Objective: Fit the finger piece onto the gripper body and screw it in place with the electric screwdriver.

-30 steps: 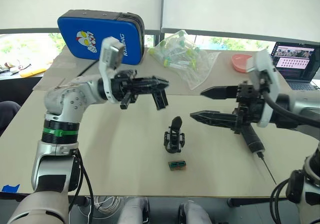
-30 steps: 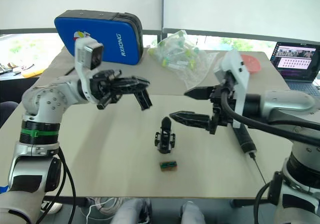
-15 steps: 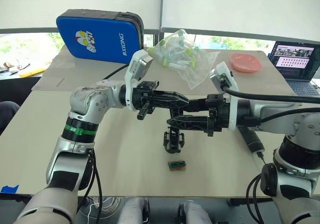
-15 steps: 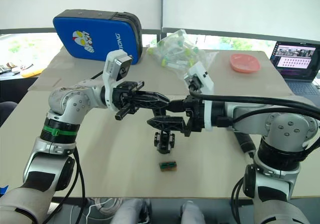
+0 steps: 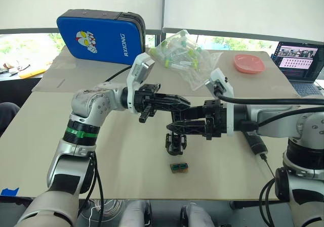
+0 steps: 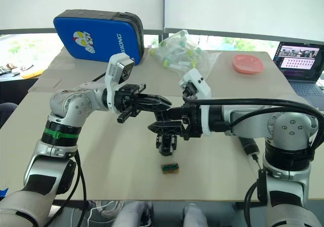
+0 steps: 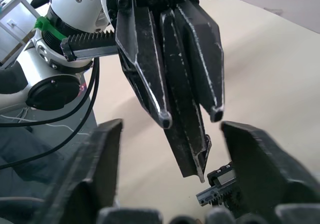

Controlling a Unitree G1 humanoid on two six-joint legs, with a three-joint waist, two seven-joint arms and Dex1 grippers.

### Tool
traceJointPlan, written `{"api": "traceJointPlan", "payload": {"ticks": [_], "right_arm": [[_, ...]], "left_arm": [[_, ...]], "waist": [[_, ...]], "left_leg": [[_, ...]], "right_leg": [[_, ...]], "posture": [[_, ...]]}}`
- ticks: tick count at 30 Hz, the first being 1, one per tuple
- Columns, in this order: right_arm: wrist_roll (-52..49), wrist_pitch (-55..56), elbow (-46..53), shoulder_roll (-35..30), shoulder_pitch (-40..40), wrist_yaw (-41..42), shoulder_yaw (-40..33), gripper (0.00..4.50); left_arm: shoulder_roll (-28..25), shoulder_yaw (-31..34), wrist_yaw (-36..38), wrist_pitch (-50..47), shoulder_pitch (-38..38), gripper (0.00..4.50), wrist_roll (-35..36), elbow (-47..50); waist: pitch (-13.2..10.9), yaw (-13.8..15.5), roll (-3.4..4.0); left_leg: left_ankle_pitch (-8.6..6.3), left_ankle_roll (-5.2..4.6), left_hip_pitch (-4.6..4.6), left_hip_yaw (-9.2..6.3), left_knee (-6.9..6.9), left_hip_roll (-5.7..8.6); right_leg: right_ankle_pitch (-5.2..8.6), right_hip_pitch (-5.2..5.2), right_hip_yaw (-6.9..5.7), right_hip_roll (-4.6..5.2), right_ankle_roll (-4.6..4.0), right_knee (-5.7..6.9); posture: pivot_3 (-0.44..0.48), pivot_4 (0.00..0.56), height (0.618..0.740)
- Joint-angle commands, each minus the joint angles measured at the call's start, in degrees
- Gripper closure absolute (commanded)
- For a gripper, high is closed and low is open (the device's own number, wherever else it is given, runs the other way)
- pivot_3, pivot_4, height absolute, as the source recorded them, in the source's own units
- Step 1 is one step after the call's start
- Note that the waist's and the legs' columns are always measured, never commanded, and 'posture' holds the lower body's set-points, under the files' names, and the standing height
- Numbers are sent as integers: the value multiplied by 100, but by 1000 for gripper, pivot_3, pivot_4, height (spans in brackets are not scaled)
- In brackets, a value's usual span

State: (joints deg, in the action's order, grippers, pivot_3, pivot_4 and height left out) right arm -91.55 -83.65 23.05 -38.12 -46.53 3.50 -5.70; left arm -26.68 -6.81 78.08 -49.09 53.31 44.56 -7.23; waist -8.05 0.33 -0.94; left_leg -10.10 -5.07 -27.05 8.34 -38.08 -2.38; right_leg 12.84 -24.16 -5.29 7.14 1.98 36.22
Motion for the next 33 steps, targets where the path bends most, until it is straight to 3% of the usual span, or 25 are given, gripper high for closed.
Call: {"api": "traceJointPlan", "payload": {"ticks": [1,5,12,19,28,30,33], "right_arm": [[-371,420,65,-223,-26,-144,86,1855],[-568,698,64,-427,-12,-268,264,1855],[-700,1039,64,-606,-25,-351,502,4030],[-711,1141,159,-784,111,-225,551,4042],[-384,1449,342,-919,242,203,381,4111],[-259,1568,429,-974,345,394,242,4111],[-18,1680,525,-1218,725,601,-49,4111]], "left_arm": [[-38,23,90,60,43,4452,-39,195],[-1,21,78,76,48,4452,-81,185],[36,23,94,58,27,4451,-133,222],[63,145,-157,-57,61,4451,-144,171],[-247,619,179,87,115,62,106,66],[-347,723,241,482,87,0,-84,-82],[-703,680,564,1838,-181,0,-868,-485]], "waist": [[0,5,0],[0,5,0],[0,7,0],[0,24,0],[0,15,0],[0,17,0],[0,42,0]], "left_leg": [[0,0,-1,0,0,0],[-1,-2,-1,0,0,0],[-1,-2,-1,0,0,-1],[-2,-4,-2,0,0,-1],[-2,-4,-2,0,0,-3],[-2,-4,-1,0,0,-2],[-2,-5,-2,0,0,-1]], "right_leg": [[0,0,0,0,0,0],[0,0,1,0,0,-2],[0,-1,1,0,0,-2],[0,1,2,-1,1,-4],[0,-1,1,-2,2,-4],[0,-1,1,-2,2,-4],[0,1,-1,-1,2,-8]], "posture": [[0,150,740],[0,150,740],[0,150,740],[0,150,740],[0,150,740],[0,150,740],[0,150,740]]}}
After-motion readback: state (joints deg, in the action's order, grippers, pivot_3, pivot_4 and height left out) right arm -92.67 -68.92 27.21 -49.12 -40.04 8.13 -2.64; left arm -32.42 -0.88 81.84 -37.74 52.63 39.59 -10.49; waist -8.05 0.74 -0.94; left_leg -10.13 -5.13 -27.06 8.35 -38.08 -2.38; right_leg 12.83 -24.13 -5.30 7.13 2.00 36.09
